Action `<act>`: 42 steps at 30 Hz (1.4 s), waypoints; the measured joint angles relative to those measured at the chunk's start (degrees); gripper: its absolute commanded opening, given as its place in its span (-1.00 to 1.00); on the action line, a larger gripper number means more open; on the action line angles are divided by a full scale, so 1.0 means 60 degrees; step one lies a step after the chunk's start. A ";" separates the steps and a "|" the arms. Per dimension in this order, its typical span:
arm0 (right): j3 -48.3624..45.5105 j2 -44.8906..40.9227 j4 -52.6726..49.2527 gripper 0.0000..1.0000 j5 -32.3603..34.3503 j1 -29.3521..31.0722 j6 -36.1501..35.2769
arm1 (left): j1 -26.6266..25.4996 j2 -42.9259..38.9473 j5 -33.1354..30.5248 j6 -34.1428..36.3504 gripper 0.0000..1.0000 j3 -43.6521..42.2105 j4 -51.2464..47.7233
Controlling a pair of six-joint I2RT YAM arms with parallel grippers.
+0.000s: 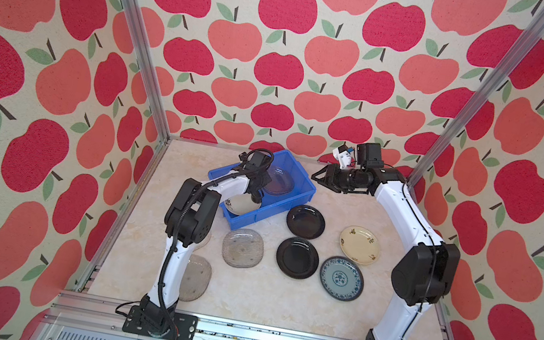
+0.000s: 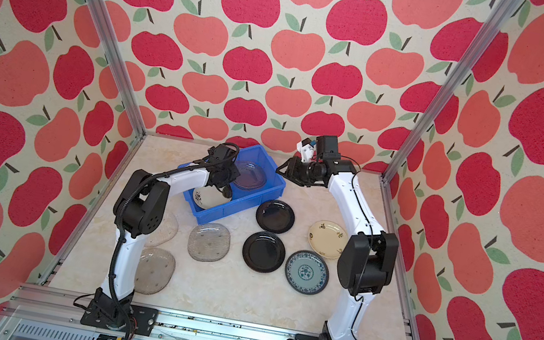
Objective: Place the plates into the plastic bin on the countertop
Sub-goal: 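Set the glass plate against the bin wall and open the left gripper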
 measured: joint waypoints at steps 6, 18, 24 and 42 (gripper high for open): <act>-0.0178 0.0000 0.0058 -0.15 -0.0029 0.0000 0.0033 | 0.0000 0.0375 0.0040 -0.0102 -1.00 0.0270 0.0025; -0.0197 0.0000 0.0113 -0.15 -0.0098 0.0084 0.0073 | -0.0004 0.0474 0.0259 -0.0055 -0.33 0.0801 -0.0033; -0.0193 0.0000 0.0109 -0.15 -0.0106 0.0157 0.0073 | -0.0004 0.0474 0.0280 0.0029 -0.13 0.0816 -0.0262; 0.0280 0.0131 -0.0113 -0.15 0.0025 0.0568 0.0058 | -0.0113 0.0168 0.0299 0.1377 0.09 0.0787 -0.0262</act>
